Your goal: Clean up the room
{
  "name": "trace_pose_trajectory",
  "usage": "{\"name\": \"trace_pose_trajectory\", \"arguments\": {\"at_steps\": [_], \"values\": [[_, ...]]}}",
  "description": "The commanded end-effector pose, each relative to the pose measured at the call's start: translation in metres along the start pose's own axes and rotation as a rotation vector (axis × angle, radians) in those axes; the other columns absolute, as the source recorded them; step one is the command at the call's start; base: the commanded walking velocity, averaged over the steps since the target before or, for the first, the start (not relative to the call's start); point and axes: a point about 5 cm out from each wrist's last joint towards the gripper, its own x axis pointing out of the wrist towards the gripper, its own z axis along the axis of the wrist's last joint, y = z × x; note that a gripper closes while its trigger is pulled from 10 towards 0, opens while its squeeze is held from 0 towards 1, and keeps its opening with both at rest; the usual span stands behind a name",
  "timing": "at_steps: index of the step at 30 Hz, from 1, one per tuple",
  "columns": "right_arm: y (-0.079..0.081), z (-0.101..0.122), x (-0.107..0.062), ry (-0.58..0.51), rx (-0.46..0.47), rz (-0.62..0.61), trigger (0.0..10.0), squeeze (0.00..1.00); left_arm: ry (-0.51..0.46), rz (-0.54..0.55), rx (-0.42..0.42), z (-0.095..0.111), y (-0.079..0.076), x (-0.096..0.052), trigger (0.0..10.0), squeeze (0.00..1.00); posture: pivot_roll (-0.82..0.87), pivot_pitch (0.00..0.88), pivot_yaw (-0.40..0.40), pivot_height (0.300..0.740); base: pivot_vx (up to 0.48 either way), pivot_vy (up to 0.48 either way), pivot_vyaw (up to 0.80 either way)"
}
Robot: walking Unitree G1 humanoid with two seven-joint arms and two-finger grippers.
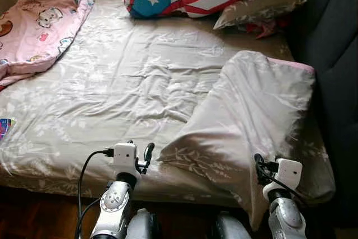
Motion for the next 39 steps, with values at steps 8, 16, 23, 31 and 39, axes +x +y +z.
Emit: {"name": "trace_pose_trajectory", "arguments": {"at_steps": [8, 16, 23, 31, 39], "values": [[-0.005, -0.006, -0.004, 0.027, -0.001, -0.013, 10.0, 0.00, 0.015, 0.004, -0.018, -0.003, -0.001, -0.002, 10.0, 0.00, -0.18, 0.208, 0.040, 0.658, 0.240, 0.000, -0.59], [-0.002, -0.006, -0.003, 0.034, 0.001, 0.022, 10.0, 1.00, 0.017, 0.009, -0.015, -0.004, -0.001, -0.003, 10.0, 0.00, -0.18, 0.211, 0.037, 0.658, 0.000, 0.000, 0.00], [0.004, -0.002, 0.001, 0.037, 0.038, 0.119, 10.0, 1.00, 0.018, 0.010, -0.014, -0.004, -0.001, -0.003, 10.0, 0.00, -0.18, 0.215, 0.036, 0.658, 0.000, 0.000, 0.00], [-0.001, 0.002, 0.013, 0.103, 0.041, 0.105, 10.0, 1.00, 0.019, 0.012, -0.012, -0.004, 0.000, -0.004, 10.0, 0.00, -0.17, 0.218, 0.038, 0.658, 0.000, 0.000, 0.00], [0.001, 0.000, 0.021, 0.199, 0.126, 0.128, 10.0, 0.00, 0.007, 0.005, -0.006, -0.001, -0.001, -0.003, 10.0, 0.00, -0.15, 0.233, 0.044, 0.658, 0.000, 0.000, 0.00]]}}
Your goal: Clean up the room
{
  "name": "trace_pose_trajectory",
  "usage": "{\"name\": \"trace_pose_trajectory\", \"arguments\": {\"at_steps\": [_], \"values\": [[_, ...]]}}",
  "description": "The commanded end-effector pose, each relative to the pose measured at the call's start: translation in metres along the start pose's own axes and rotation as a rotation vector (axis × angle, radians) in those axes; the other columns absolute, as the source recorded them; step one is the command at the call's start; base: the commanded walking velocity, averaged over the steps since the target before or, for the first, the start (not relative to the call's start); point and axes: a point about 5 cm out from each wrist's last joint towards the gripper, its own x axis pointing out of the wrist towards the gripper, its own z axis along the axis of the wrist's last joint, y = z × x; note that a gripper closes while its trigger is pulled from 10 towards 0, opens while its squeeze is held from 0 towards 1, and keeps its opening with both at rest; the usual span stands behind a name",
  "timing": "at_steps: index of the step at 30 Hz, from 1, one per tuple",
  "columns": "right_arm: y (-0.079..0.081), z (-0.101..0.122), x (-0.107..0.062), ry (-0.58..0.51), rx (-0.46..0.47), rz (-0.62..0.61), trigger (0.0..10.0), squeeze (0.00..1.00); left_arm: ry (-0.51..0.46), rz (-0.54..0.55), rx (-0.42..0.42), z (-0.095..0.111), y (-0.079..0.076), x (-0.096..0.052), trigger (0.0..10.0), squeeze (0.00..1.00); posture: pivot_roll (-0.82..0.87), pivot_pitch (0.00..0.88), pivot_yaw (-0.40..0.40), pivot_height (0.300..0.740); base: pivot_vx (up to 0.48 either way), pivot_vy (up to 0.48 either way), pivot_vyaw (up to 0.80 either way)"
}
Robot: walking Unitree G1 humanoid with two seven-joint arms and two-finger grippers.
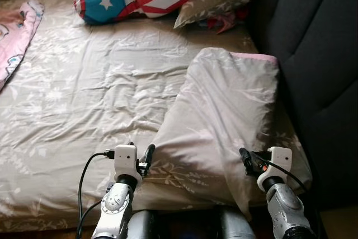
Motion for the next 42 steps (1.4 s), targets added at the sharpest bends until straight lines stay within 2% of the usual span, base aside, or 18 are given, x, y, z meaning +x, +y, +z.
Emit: {"name": "trace_pose_trajectory", "arguments": {"at_steps": [1, 4, 9, 16, 20, 22, 29, 34, 35, 36, 37, 42], "values": [[-0.003, -0.007, -0.001, 0.043, 0.058, -0.009, 10.0, 0.00, 0.014, 0.011, -0.002, -0.002, 0.003, -0.004, 10.0, 0.00, -0.15, 0.233, 0.044, 0.658, 0.000, 0.000, 0.00], [-0.005, -0.008, 0.001, 0.098, 0.032, -0.024, 10.0, 0.00, 0.012, 0.011, 0.004, -0.002, 0.005, -0.006, 10.0, 0.00, -0.15, 0.240, 0.048, 0.658, 0.000, 0.000, 0.00], [-0.003, -0.013, 0.001, 0.136, 0.053, -0.018, 10.0, 0.00, 0.012, 0.009, 0.009, -0.002, 0.006, -0.007, 10.0, 0.00, -0.14, 0.246, 0.052, 0.658, 0.000, 0.000, 0.00], [-0.001, -0.027, -0.002, 0.243, 0.142, -0.028, 10.0, 0.00, 0.008, 0.001, 0.027, 0.001, 0.010, -0.009, 10.0, 0.00, -0.13, 0.255, 0.067, 0.658, 0.000, 0.000, 0.00], [0.009, -0.042, -0.007, 0.334, 0.185, 0.050, 10.0, 0.00, 0.006, -0.010, 0.034, 0.004, 0.008, -0.008, 10.0, 0.00, -0.12, 0.256, 0.072, 0.658, 0.000, 0.000, 0.00], [0.010, -0.044, -0.008, 0.344, 0.190, 0.061, 10.0, 0.00, 0.004, -0.012, 0.035, 0.004, 0.007, -0.007, 10.0, 0.00, -0.12, 0.256, 0.072, 0.658, 0.000, 0.000, 0.00], [0.020, -0.060, -0.016, 0.457, 0.178, 0.162, 10.0, 0.00, 0.000, -0.022, 0.039, 0.006, 0.006, -0.007, 10.0, 0.00, -0.12, 0.257, 0.072, 0.658, 0.000, 0.000, 0.00], [0.020, -0.068, -0.019, 0.506, 0.121, 0.140, 10.0, 0.00, 0.005, -0.021, 0.039, 0.006, 0.005, -0.008, 10.0, 0.00, -0.12, 0.259, 0.070, 0.658, 0.000, 0.000, 0.00], [0.020, -0.068, -0.020, 0.510, 0.111, 0.131, 5.9, 0.00, 0.006, -0.021, 0.039, 0.006, 0.005, -0.008, 10.0, 0.00, -0.12, 0.260, 0.069, 0.658, 0.000, 0.000, 0.00], [0.020, -0.069, -0.020, 0.513, 0.102, 0.121, 0.9, 0.00, 0.006, -0.021, 0.039, 0.005, 0.005, -0.009, 10.0, 0.00, -0.12, 0.260, 0.069, 0.658, 0.000, 0.000, 0.00], [0.020, -0.069, -0.020, 0.514, 0.098, 0.117, 0.0, 0.00, 0.007, -0.021, 0.038, 0.005, 0.005, -0.009, 10.0, 0.00, -0.11, 0.260, 0.068, 0.658, 0.000, 0.000, 0.00], [0.022, -0.067, -0.018, 0.514, 0.082, 0.121, 0.0, 0.00, 0.010, -0.021, 0.036, 0.005, 0.004, -0.010, 10.0, 0.00, -0.11, 0.260, 0.064, 0.658, 0.000, 0.000, 0.00]]}}
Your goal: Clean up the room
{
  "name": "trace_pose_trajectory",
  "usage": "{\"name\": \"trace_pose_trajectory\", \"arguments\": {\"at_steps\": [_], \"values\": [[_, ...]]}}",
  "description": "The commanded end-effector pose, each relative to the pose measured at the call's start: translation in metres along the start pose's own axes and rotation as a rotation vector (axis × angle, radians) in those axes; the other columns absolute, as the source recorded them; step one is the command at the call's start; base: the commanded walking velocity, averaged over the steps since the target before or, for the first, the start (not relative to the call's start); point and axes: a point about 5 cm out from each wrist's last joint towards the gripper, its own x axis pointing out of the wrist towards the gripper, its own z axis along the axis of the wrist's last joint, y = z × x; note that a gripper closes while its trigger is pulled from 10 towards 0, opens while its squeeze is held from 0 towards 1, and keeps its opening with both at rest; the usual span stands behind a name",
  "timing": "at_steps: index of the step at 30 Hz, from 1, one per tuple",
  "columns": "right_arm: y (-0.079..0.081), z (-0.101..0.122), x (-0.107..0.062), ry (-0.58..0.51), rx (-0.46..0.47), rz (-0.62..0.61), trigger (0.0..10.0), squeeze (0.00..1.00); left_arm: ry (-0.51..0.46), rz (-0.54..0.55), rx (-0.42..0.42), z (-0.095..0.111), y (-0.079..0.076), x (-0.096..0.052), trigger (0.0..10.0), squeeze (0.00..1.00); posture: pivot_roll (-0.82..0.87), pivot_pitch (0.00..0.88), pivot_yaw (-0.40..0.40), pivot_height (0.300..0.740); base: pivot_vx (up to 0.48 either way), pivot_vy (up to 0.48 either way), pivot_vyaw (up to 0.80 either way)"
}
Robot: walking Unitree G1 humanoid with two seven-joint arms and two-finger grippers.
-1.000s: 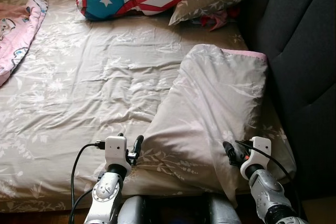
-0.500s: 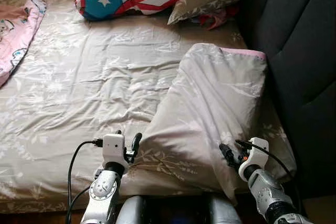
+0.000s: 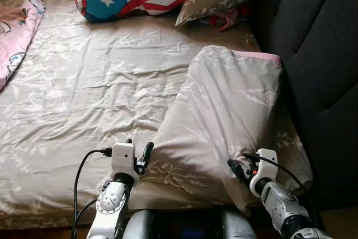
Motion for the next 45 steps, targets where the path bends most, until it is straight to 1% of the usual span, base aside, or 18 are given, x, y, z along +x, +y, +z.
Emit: {"name": "trace_pose_trajectory", "arguments": {"at_steps": [1, 17, 23, 29, 31, 33, 35, 36, 37, 39, 41, 42, 43, 45], "values": [[0.009, -0.049, -0.005, 0.204, 0.033, 0.014, 0.0, 0.00, 0.026, 0.010, -0.004, -0.005, 0.001, -0.005, 10.0, 0.00, -0.11, 0.260, 0.063, 0.658, 0.000, 0.000, 0.00], [0.009, -0.053, -0.006, 0.204, 0.046, -0.004, 0.0, 0.00, 0.026, 0.017, -0.010, -0.005, -0.001, -0.005, 10.0, 0.00, -0.12, 0.258, 0.056, 0.658, 0.000, 0.000, 0.00], [0.006, -0.055, -0.007, 0.206, 0.035, -0.017, 0.0, 0.00, 0.024, 0.020, -0.012, -0.004, -0.001, -0.003, 10.0, 0.00, -0.12, 0.253, 0.052, 0.658, 0.000, 0.000, 0.00], [-0.003, -0.058, -0.011, 0.208, 0.021, -0.063, 0.0, 0.00, 0.022, 0.024, -0.015, -0.004, -0.002, -0.001, 10.0, 0.00, -0.13, 0.244, 0.046, 0.658, 0.000, 0.000, 0.00], [-0.011, -0.058, -0.013, 0.220, -0.017, -0.127, 0.0, 0.00, 0.023, 0.028, -0.013, -0.004, -0.002, 0.000, 10.0, 0.00, -0.13, 0.238, 0.044, 0.658, 0.000, 0.000, 0.00], [-0.018, -0.054, -0.015, 0.205, -0.040, -0.181, 0.0, 0.00, 0.022, 0.032, -0.012, -0.004, -0.001, 0.000, 10.0, 0.00, -0.13, 0.237, 0.043, 0.658, 0.000, 0.000, 0.00], [-0.021, -0.051, -0.015, 0.189, -0.041, -0.205, 0.0, 0.00, 0.022, 0.034, -0.012, -0.004, -0.001, 0.001, 10.0, 0.00, -0.14, 0.234, 0.043, 0.658, 0.000, 0.000, 0.00], [-0.029, -0.042, -0.016, 0.149, -0.040, -0.257, 0.0, 0.00, 0.021, 0.036, -0.012, -0.003, 0.000, 0.002, 10.0, 0.00, -0.14, 0.232, 0.042, 0.658, 0.000, 0.000, 0.00], [-0.039, -0.030, -0.018, 0.105, -0.066, -0.322, 0.0, 0.00, 0.019, 0.038, -0.013, -0.003, 0.000, 0.003, 10.0, 0.00, -0.14, 0.231, 0.042, 0.658, 0.000, 0.000, 0.00], [-0.046, -0.021, -0.019, 0.082, -0.107, -0.367, 0.0, 0.00, 0.019, 0.039, -0.013, -0.003, 0.000, 0.003, 10.0, 0.00, -0.14, 0.229, 0.042, 0.658, 0.000, 0.000, 0.00], [-0.056, -0.005, -0.022, 0.041, -0.197, -0.434, 0.0, 0.00, 0.020, 0.041, -0.012, -0.003, 0.000, 0.003, 10.0, 0.00, -0.15, 0.228, 0.042, 0.658, 0.000, 0.000, 0.00], [-0.074, 0.026, -0.029, -0.060, -0.231, -0.557, 0.0, 0.00, 0.021, 0.043, -0.012, -0.003, 0.000, 0.004, 10.0, 0.00, -0.16, 0.226, 0.040, 0.658, 0.000, 0.000, 0.00], [-0.077, 0.032, -0.031, -0.080, -0.228, -0.582, 0.0, 0.00, 0.021, 0.044, -0.012, -0.003, 0.000, 0.004, 10.0, 0.00, -0.16, 0.226, 0.040, 0.658, 0.000, 0.000, 0.00], [-0.100, 0.066, -0.048, -0.189, -0.286, -0.715, 0.0, 0.00, 0.020, 0.046, -0.013, -0.003, 0.001, 0.005, 10.0, 0.00, -0.16, 0.225, 0.039, 0.658, 0.000, 0.000, 0.00]]}}
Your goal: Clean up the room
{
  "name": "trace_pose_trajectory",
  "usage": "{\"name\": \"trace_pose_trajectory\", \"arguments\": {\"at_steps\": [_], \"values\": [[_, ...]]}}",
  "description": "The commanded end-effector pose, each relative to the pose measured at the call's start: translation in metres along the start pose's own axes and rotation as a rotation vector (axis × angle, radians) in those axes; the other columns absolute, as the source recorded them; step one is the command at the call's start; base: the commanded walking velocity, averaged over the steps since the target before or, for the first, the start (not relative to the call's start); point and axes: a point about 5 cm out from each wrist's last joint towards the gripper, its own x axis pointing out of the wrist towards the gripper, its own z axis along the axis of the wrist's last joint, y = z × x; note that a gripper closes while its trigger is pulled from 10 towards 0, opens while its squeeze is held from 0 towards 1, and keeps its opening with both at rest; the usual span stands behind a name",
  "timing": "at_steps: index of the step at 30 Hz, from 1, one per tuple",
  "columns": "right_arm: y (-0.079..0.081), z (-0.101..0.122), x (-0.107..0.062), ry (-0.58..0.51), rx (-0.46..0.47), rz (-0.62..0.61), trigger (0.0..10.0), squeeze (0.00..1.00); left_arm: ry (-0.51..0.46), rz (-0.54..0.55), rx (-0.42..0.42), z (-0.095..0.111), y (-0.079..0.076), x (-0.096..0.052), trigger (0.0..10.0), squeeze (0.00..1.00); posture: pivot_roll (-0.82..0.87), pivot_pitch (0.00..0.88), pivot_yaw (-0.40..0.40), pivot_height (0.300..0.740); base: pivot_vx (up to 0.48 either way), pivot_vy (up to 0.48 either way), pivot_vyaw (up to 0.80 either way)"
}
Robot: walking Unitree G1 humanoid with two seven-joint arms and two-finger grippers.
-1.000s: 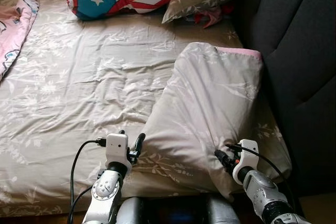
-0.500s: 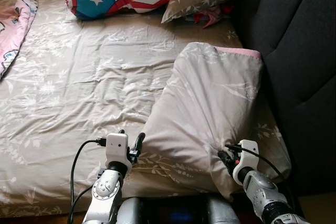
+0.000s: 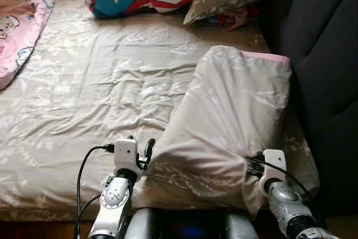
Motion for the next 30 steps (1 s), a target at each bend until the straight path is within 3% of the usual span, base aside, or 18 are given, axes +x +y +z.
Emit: {"name": "trace_pose_trajectory", "arguments": {"at_steps": [1, 2, 3, 4, 8, 15, 19, 20, 25, 27, 30], "values": [[-0.059, 0.015, -0.002, -0.046, -0.019, -0.247, 0.0, 0.00, 0.026, 0.025, 0.000, -0.008, 0.005, -0.005, 10.0, 0.00, -0.16, 0.225, 0.039, 0.658, 0.000, 0.000, 0.00], [-0.066, 0.020, -0.002, -0.067, -0.026, -0.275, 0.0, 0.00, 0.026, 0.025, 0.000, -0.008, 0.005, -0.005, 10.0, 0.00, -0.16, 0.225, 0.039, 0.658, 0.000, 0.000, 0.00], [-0.083, 0.030, -0.005, -0.107, -0.048, -0.350, 0.0, 0.00, 0.026, 0.026, -0.001, -0.008, 0.005, -0.005, 10.0, 0.00, -0.17, 0.224, 0.038, 0.658, 0.000, 0.000, 0.00], [-0.083, 0.030, -0.005, -0.107, -0.048, -0.350, 0.0, 0.00, 0.026, 0.026, -0.001, -0.008, 0.005, -0.005, 10.0, 0.00, -0.17, 0.224, 0.038, 0.658, 0.000, 0.000, 0.00], [-0.117, 0.046, -0.014, -0.169, -0.084, -0.503, 0.0, 0.00, 0.028, 0.026, -0.003, -0.008, 0.005, -0.004, 10.0, 0.00, -0.18, 0.225, 0.038, 0.658, 0.000, 0.000, 0.00], [-0.147, 0.052, -0.027, -0.210, -0.147, -0.666, 0.0, 0.00, 0.032, 0.021, -0.001, -0.010, 0.005, -0.003, 10.0, 0.00, -0.18, 0.227, 0.043, 0.658, 0.000, 0.000, 0.00], [-0.152, 0.057, -0.031, -0.239, -0.183, -0.702, 0.0, 0.00, 0.031, 0.022, 0.000, -0.009, 0.006, -0.003, 10.0, 0.00, -0.17, 0.228, 0.046, 0.658, 0.000, 0.000, 0.00], [-0.160, 0.069, -0.036, -0.288, -0.192, -0.756, 0.0, 0.00, 0.028, 0.024, 0.002, -0.009, 0.007, -0.003, 10.0, 0.00, -0.18, 0.229, 0.051, 0.658, 0.000, 0.000, 0.00], [-0.169, 0.086, -0.042, -0.354, -0.188, -0.804, 0.0, 0.00, 0.029, 0.024, 0.005, -0.009, 0.008, -0.003, 10.0, 0.00, -0.18, 0.228, 0.053, 0.658, 0.000, 0.000, 0.00], [-0.165, 0.095, -0.041, -0.384, -0.191, -0.774, 0.0, 0.00, 0.032, 0.020, 0.004, -0.010, 0.007, -0.002, 10.0, 0.00, -0.18, 0.228, 0.054, 0.658, 0.000, 0.000, 0.00], [-0.154, 0.090, -0.035, -0.376, -0.176, -0.695, 0.0, 0.00, 0.032, 0.018, 0.001, -0.010, 0.005, -0.002, 10.0, 0.00, -0.18, 0.227, 0.054, 0.658, 0.000, 0.000, 0.00]]}}
